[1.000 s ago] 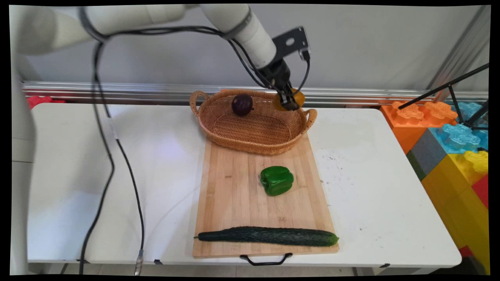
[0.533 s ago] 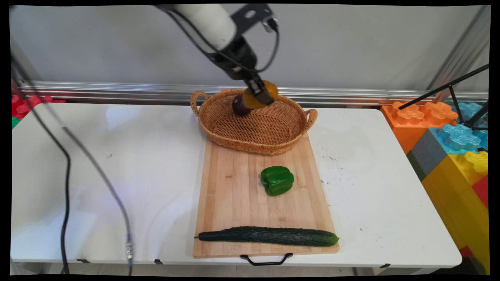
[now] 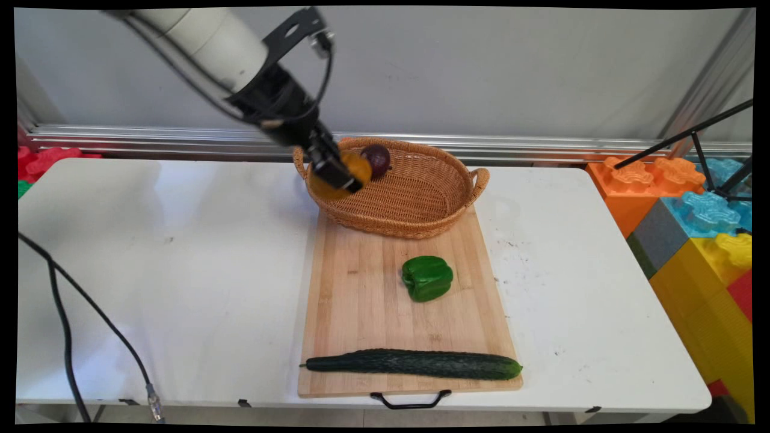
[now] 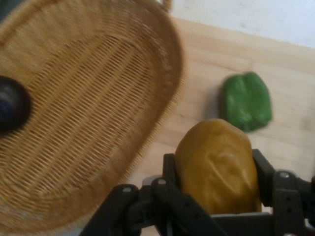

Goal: Place the picked object on the cutting board

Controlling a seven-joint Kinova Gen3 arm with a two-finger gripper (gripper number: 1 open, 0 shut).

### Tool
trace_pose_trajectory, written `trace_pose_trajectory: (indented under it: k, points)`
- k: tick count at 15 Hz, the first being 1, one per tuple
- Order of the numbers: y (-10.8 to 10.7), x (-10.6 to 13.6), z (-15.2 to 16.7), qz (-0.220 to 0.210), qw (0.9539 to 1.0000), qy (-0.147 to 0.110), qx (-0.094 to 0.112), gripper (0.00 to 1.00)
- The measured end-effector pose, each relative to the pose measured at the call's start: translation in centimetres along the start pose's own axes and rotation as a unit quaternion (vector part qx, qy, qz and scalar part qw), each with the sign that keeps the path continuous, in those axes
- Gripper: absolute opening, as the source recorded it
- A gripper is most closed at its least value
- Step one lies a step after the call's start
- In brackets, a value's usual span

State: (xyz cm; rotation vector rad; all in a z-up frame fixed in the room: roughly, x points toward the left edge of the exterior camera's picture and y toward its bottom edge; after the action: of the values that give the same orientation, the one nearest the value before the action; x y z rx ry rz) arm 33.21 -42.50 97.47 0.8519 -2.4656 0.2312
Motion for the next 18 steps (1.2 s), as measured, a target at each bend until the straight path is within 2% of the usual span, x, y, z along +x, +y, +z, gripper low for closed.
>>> trace_pose_trajectory:
  k: [3, 8, 12, 18]
  points:
    - [0.7, -2.8, 1.0, 0.006, 0.9994, 0.004, -0.034, 0.00]
    - [1.7, -6.8, 5.6, 0.026, 0.9967, -0.009, -0.076, 0.00]
    - [2.0, -8.9, 9.6, 0.056, 0.9943, -0.020, -0.089, 0.00]
    - [2.1, -10.0, 13.2, 0.085, 0.9918, -0.022, -0.093, 0.00]
